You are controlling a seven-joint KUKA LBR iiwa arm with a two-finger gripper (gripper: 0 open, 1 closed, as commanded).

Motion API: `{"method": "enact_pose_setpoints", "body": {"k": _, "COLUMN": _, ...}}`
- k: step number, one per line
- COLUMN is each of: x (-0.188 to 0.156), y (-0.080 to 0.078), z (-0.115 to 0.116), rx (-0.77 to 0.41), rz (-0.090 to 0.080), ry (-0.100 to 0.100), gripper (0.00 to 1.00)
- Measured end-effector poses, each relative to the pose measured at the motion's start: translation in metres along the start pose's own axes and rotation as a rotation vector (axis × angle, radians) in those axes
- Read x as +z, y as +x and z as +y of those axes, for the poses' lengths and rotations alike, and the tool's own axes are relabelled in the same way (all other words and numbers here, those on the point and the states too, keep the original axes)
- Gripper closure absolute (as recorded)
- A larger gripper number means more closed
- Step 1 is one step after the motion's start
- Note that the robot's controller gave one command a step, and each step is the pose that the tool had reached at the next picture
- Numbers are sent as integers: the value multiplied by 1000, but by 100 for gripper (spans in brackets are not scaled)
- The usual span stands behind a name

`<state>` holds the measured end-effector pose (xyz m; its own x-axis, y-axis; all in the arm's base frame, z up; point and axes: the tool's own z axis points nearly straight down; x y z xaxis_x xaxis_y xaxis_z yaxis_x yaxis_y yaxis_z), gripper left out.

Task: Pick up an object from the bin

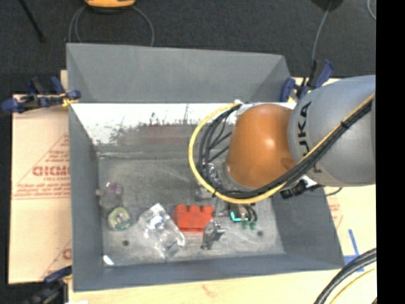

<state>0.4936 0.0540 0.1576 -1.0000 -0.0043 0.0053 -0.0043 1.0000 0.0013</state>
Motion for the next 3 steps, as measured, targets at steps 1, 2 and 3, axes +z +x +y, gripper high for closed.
{"method": "enact_pose_setpoints", "body": {"k": 1, "x": 84, "y": -21, "z": 16, "rx": 126, "rz": -12, "ry": -1, "gripper": 0}}
{"method": "enact_pose_setpoints", "body": {"k": 2, "x": 79, "y": -25, "z": 15, "rx": 128, "rz": -24, "ry": -3, "gripper": 100}}
{"method": "enact_pose_setpoints", "body": {"k": 3, "x": -66, "y": -40, "z": 8, "rx": 58, "rz": -18, "ry": 1, "gripper": 100}}
